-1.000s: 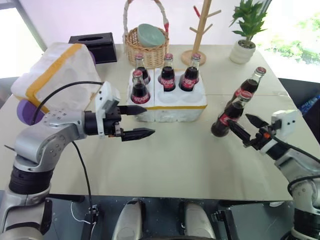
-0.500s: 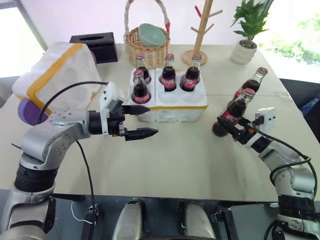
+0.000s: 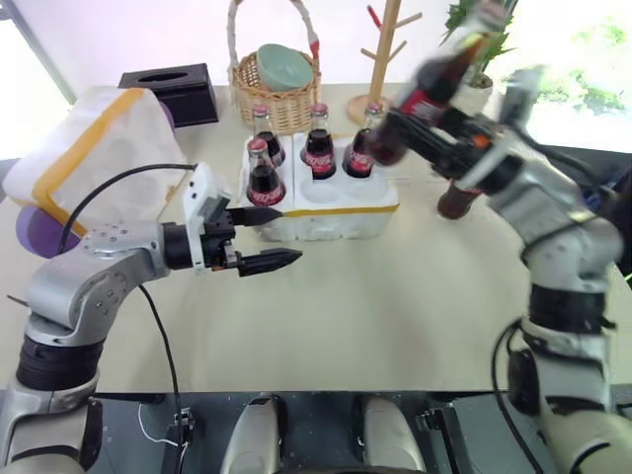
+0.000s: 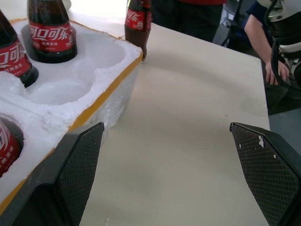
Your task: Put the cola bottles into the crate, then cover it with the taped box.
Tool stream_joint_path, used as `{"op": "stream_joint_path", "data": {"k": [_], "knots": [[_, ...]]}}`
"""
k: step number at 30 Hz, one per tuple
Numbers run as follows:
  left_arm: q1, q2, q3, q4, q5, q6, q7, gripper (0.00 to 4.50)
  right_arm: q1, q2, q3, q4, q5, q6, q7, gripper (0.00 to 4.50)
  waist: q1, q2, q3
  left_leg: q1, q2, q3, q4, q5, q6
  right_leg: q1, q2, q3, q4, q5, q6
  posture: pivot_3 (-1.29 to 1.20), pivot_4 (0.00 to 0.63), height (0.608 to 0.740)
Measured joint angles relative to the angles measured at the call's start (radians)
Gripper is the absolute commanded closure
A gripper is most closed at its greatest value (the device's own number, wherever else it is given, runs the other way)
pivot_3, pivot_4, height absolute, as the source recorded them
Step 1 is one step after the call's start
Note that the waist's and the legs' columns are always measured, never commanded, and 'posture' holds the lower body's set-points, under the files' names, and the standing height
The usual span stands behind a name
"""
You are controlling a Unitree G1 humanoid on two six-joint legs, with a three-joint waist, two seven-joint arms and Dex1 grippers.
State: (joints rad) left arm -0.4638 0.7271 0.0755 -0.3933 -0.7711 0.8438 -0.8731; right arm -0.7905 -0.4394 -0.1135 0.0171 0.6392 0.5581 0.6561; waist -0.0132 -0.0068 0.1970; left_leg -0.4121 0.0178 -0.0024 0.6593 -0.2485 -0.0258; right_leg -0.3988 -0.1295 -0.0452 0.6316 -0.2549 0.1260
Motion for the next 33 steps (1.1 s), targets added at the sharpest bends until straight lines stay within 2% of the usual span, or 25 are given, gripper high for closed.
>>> {"op": "stream_joint_path", "data": {"k": [5, 9, 11, 12, 13, 20, 24, 30, 33], "knots": [[0.008, 0.0, 0.02, -0.009, -0.006, 0.001, 0.027, 0.0, -0.032, 0.082, 0.132, 0.222, -0.133, -0.07, 0.039, 1.64, 0.009, -0.001, 0.0, -0.016, -0.001, -0.001, 0.005, 0.0, 0.0, -0.012, 0.0, 0.0, 0.0, 0.001, 0.0, 0.0, 0.15, 0.736], [0.021, 0.001, 0.025, -0.02, -0.018, 0.003, 0.044, 0.0, -0.06, 0.099, 0.19, 0.288, -0.22, -0.123, 0.076, 1.64, 0.002, -0.001, 0.0, -0.015, -0.001, -0.001, 0.005, 0.0, 0.0, -0.011, 0.0, 0.0, 0.0, 0.001, 0.0, 0.0, 0.15, 0.736], [0.021, 0.001, 0.03, -0.027, -0.026, 0.003, 0.05, 0.0, -0.059, 0.113, 0.208, 0.313, -0.247, -0.127, 0.078, 0.61, 0.001, -0.001, 0.0, -0.014, -0.001, -0.001, 0.004, 0.001, -0.001, -0.011, 0.0, 0.0, 0.001, 0.001, 0.0, 0.0, 0.15, 0.736], [0.024, 0.001, 0.031, -0.029, -0.026, 0.003, 0.052, 0.0, -0.059, 0.123, 0.21, 0.324, -0.263, -0.133, 0.077, 0.21, 0.0, -0.001, 0.0, -0.014, -0.001, -0.002, 0.004, 0.001, -0.001, -0.011, 0.0, 0.0, 0.001, 0.001, 0.0, 0.0, 0.15, 0.736], [0.027, 0.001, 0.031, -0.03, -0.026, 0.003, 0.053, 0.0, -0.06, 0.13, 0.21, 0.327, -0.276, -0.147, 0.074, 0.05, -0.001, -0.001, 0.0, -0.013, -0.001, -0.002, 0.004, 0.001, -0.001, -0.01, 0.0, 0.0, 0.001, 0.001, 0.0, 0.0, 0.15, 0.736], [0.016, -0.002, 0.027, -0.031, -0.026, 0.002, 0.067, 0.0, -0.044, 0.146, 0.198, 0.312, -0.325, -0.169, 0.039, 0.05, 0.0, -0.002, -0.001, -0.011, 0.0, -0.002, 0.004, 0.001, -0.001, -0.008, 0.001, 0.0, 0.002, 0.001, 0.0, 0.0, 0.15, 0.736], [0.011, -0.001, 0.025, -0.027, -0.027, 0.002, 0.067, 0.0, 0.065, 0.074, 0.116, 0.123, -0.262, -0.072, 0.024, 0.05, 0.015, -0.002, 0.0, -0.013, -0.001, -0.003, 0.005, 0.001, -0.001, -0.009, 0.001, 0.0, 0.001, 0.001, 0.0, 0.0, 0.15, 0.736], [0.01, 0.001, 0.03, -0.02, -0.047, 0.006, 0.069, 0.0, 0.334, -0.152, -0.195, -0.265, -0.1, 0.152, -0.028, 0.05, 0.027, -0.002, -0.001, -0.013, -0.001, -0.003, 0.004, 0.001, -0.001, -0.008, 0.001, 0.0, 0.0, 0.001, 0.0, 0.0, 0.15, 0.736], [0.008, -0.001, 0.028, -0.015, -0.046, 0.005, 0.07, 0.0, 0.47, -0.19, -0.295, -0.328, -0.077, 0.218, -0.072, 0.05, 0.018, -0.002, -0.001, -0.011, -0.001, -0.002, 0.004, 0.001, -0.001, -0.008, 0.001, 0.001, 0.001, 0.001, 0.0, 0.0, 0.15, 0.736]]}}
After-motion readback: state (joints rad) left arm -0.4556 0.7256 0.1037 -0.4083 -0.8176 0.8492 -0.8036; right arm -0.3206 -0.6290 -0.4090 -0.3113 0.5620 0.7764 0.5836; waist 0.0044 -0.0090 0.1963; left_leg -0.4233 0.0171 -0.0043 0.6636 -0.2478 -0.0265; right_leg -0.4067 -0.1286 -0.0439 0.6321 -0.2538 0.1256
